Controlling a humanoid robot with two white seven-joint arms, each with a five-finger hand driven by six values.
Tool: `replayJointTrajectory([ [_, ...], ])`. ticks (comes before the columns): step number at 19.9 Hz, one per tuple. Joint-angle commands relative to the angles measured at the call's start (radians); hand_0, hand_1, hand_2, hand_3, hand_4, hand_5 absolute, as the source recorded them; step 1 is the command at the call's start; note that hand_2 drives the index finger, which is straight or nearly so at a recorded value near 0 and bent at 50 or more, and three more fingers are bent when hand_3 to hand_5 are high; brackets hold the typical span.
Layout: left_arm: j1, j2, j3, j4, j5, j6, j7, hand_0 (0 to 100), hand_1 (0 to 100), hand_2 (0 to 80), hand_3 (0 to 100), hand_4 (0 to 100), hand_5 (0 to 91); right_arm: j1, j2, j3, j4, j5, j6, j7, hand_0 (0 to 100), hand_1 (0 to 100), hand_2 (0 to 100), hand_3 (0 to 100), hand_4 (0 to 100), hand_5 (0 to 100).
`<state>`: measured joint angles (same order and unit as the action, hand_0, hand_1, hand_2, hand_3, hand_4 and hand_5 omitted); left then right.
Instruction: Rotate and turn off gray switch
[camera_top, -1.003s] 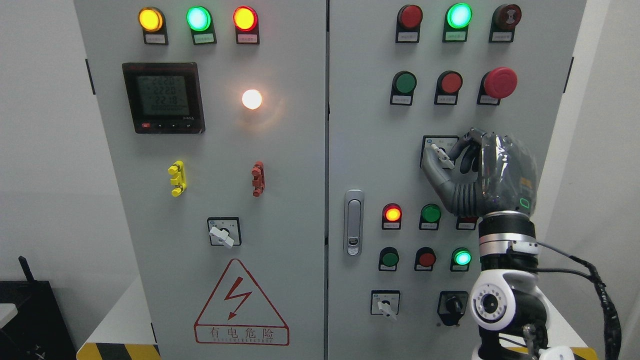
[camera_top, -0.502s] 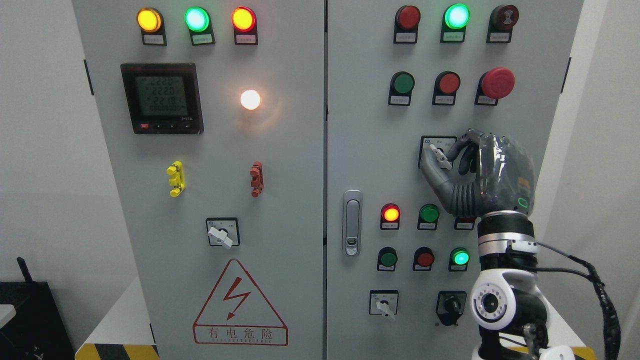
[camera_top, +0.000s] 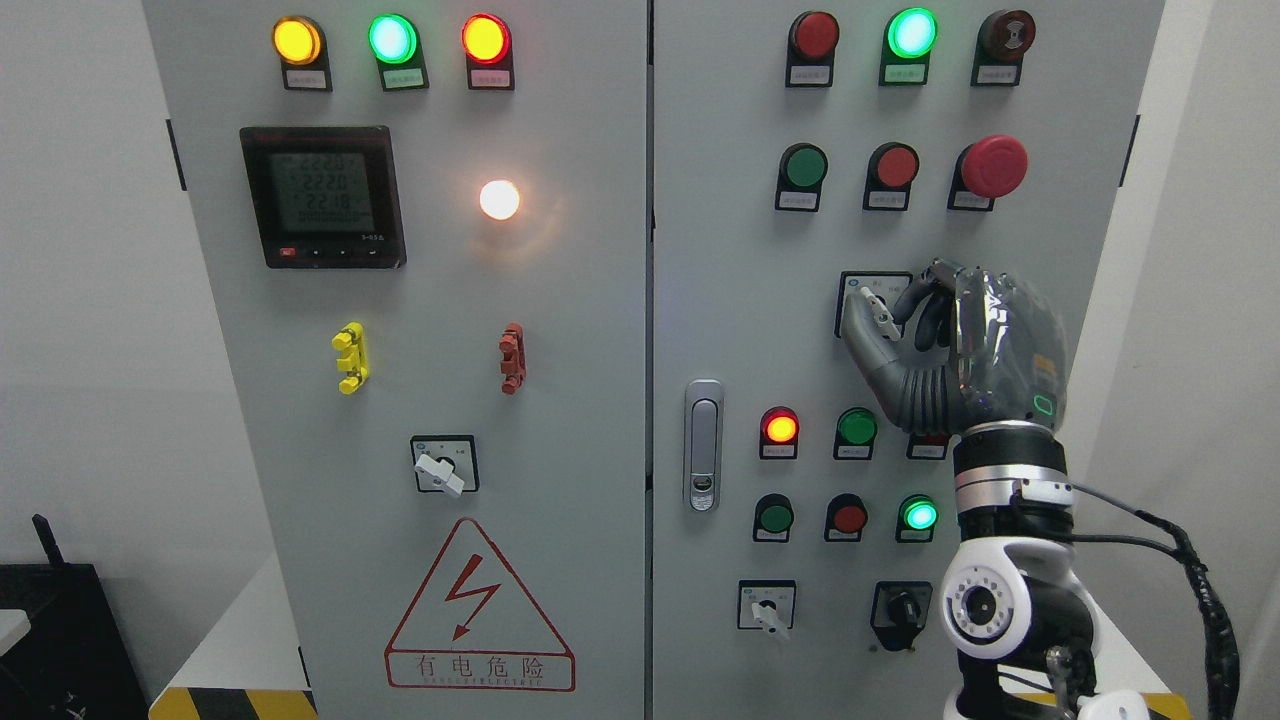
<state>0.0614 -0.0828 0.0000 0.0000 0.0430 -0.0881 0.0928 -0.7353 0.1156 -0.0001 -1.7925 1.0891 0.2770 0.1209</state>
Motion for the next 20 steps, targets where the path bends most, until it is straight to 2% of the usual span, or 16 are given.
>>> replayJointTrajectory([
  [1,0.0,0.0,-0.002,0.014,0.0,0.001,-0.001,12,39,0.0,0,0,0.0,-0.001,-0.001,-0.018,0.004,-0.001,0.001,-0.001,46,42,68,93,91,100],
  [20,0.0,0.0,-0.002,0.014,0.0,0.001,0.001,12,39,0.0,0,0,0.0,-0.006,0.001,-0.017,0.007,-0.001,0.001,-0.001,53,37,69,94,92,100],
])
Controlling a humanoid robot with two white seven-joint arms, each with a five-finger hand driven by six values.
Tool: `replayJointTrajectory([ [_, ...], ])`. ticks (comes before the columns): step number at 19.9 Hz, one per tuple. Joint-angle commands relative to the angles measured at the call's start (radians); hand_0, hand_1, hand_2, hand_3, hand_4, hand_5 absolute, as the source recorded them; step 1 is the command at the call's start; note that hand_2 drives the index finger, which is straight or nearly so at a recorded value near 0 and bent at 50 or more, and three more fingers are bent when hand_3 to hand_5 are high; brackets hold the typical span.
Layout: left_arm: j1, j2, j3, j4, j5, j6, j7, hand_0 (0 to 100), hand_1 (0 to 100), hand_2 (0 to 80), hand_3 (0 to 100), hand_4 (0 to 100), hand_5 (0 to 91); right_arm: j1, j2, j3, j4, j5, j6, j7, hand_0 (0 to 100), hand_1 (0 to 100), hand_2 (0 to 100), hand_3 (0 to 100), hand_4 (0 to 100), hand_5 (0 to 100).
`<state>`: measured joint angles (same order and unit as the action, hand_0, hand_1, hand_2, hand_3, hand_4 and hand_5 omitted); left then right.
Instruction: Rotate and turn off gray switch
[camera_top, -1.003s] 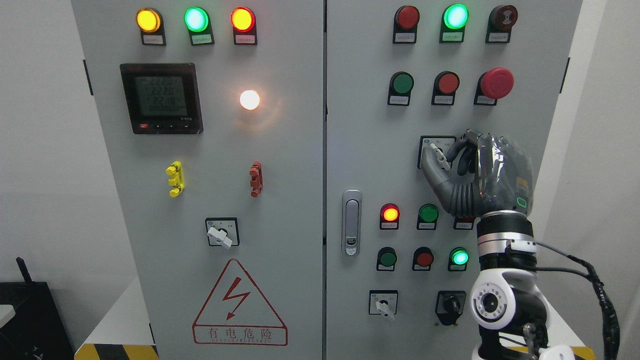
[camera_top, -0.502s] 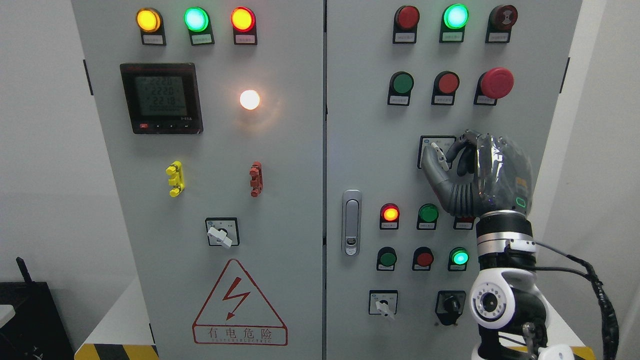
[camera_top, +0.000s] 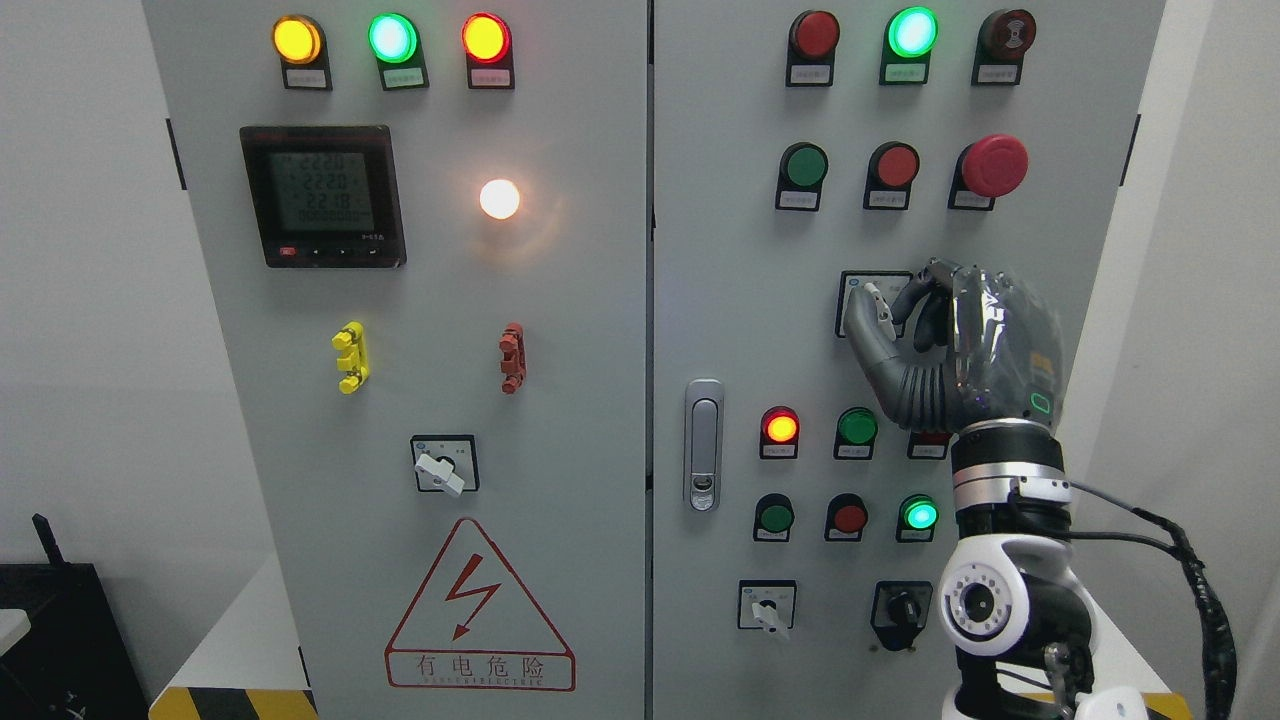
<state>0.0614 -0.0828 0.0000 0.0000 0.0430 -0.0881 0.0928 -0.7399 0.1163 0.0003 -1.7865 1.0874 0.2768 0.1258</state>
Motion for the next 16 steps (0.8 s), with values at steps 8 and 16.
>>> replayJointTrajectory([
  [8,0.0,0.0,-0.002,0.014,0.0,0.001,-0.001,12,39,0.0,0,0,0.0,-0.001,0.0,-0.017,0.001,0.0,-0.001,-0.006,55,36,69,95,92,100],
  [16,0.0,0.0,-0.002,0.014,0.0,0.001,-0.001,12,39,0.0,0,0,0.0,0.002,-0.001,-0.017,-0.002,-0.003,-0.005,-0.006,57,37,69,95,92,100],
])
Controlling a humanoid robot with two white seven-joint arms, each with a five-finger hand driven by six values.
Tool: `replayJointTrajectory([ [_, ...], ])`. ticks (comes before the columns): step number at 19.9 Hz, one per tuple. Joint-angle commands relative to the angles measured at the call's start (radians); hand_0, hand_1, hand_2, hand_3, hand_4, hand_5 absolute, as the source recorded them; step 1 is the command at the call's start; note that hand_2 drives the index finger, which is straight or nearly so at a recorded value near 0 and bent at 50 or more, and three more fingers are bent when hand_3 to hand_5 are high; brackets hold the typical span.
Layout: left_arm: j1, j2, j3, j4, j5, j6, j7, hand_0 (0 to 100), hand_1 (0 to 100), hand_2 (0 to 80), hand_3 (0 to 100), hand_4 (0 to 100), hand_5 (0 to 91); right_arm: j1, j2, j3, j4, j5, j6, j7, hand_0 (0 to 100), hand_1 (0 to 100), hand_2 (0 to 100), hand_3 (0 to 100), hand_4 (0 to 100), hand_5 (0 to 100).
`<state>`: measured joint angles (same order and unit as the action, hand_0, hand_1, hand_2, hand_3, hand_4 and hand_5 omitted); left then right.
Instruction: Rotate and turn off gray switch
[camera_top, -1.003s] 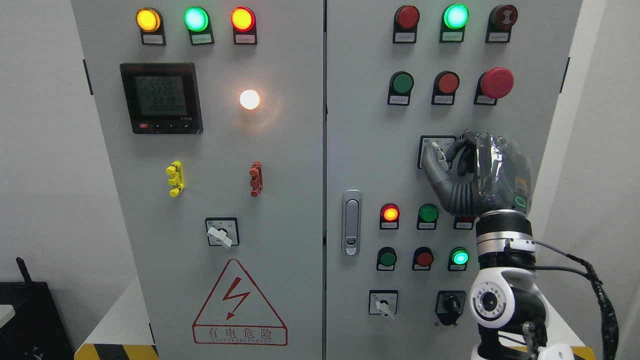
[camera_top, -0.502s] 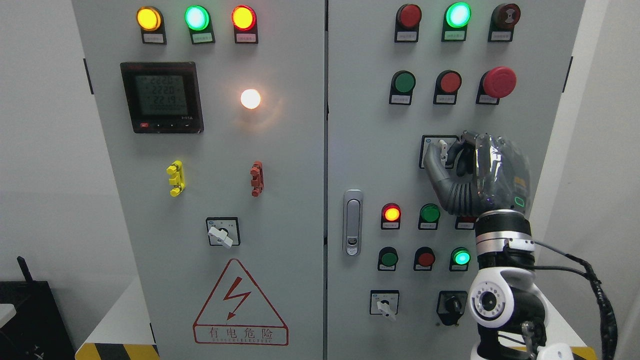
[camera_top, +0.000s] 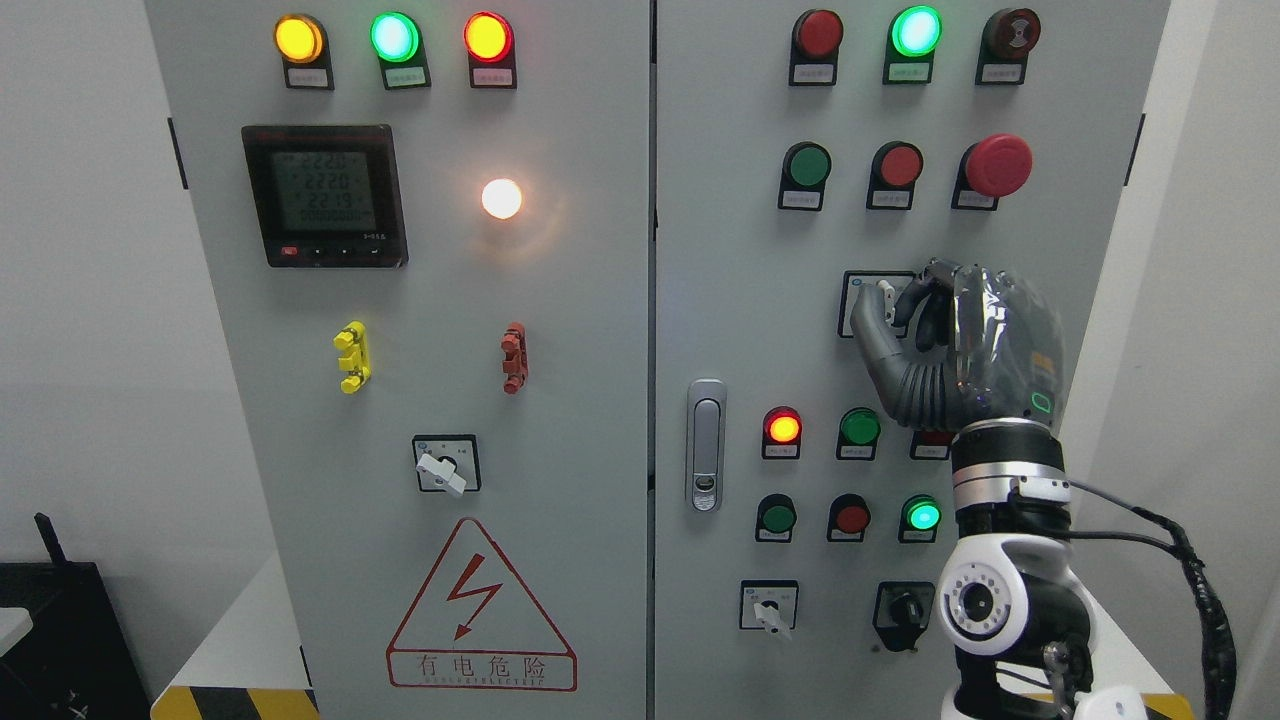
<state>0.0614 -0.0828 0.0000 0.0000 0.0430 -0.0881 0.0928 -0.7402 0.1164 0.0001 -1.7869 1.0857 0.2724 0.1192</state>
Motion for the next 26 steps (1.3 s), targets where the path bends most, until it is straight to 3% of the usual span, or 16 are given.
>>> replayJointTrajectory([
  [1,0.0,0.0,-0.002,0.014,0.0,0.001,0.001,12,39,0.0,0,0,0.0,0.004,-0.001,-0.017,-0.003,-0.001,-0.001,0.0,55,38,69,95,92,100],
  [12,0.0,0.0,-0.002,0.014,0.0,0.001,0.001,12,39,0.0,0,0,0.0,0.004,-0.003,-0.02,-0.014,-0.001,-0.004,0.0,37,44,69,94,92,100],
  [26,0.0,0.0,-0.002,0.014,0.0,0.001,0.001,12,39,0.0,0,0,0.0,0.012,-0.006,-0.031,-0.031,-0.001,-0.005,0.0,34,43,69,94,92,100],
])
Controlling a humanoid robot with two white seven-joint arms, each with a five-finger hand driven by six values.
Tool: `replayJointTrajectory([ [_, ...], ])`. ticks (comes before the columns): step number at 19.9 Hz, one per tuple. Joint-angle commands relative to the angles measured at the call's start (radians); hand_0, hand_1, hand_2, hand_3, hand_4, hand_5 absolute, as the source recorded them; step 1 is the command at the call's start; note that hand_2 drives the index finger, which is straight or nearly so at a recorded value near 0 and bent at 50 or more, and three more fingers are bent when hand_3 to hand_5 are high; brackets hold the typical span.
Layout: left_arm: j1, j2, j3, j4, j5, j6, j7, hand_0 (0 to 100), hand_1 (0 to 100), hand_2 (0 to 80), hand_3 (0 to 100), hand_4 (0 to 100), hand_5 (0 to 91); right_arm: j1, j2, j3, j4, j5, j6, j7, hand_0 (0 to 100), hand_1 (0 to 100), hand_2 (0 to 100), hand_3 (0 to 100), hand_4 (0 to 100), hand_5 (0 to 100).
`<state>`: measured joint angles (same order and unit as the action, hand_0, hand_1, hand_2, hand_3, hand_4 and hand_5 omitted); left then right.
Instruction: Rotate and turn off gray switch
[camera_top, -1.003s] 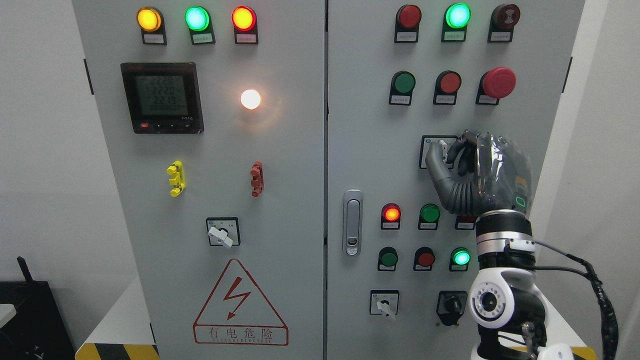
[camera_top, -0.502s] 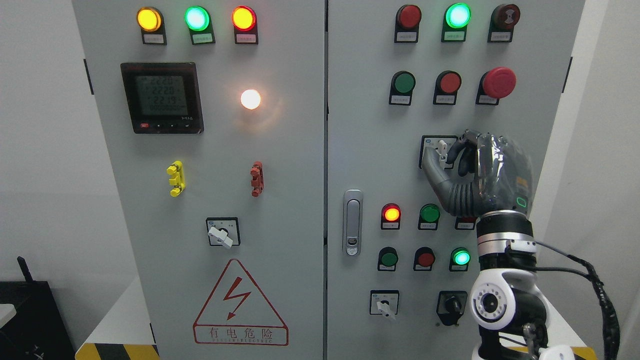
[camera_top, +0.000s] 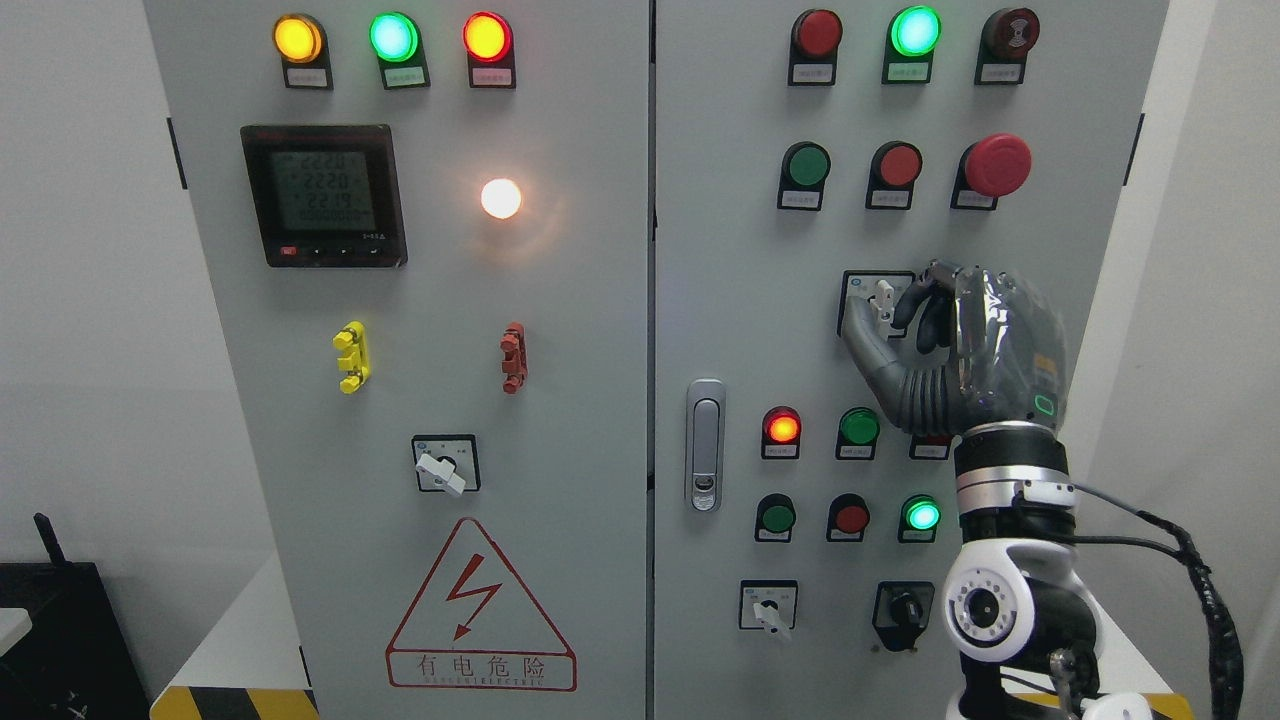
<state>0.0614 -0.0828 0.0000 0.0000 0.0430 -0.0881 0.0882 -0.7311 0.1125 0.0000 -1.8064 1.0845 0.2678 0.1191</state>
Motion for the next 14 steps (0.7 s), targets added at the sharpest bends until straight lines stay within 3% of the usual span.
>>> replayJointTrajectory([
  [1,0.0,0.0,-0.002,0.014,0.0,0.001,0.005,12,39,0.0,0,0,0.0,0.002,-0.002,-0.031,-0.014,0.0,-0.001,0.001,34,43,69,94,92,100],
  [14,0.0,0.0,-0.002,0.014,0.0,0.001,0.004,12,39,0.0,0,0,0.0,0.05,-0.016,-0.06,-0.089,-0.003,-0.01,-0.015,34,42,69,94,92,100],
])
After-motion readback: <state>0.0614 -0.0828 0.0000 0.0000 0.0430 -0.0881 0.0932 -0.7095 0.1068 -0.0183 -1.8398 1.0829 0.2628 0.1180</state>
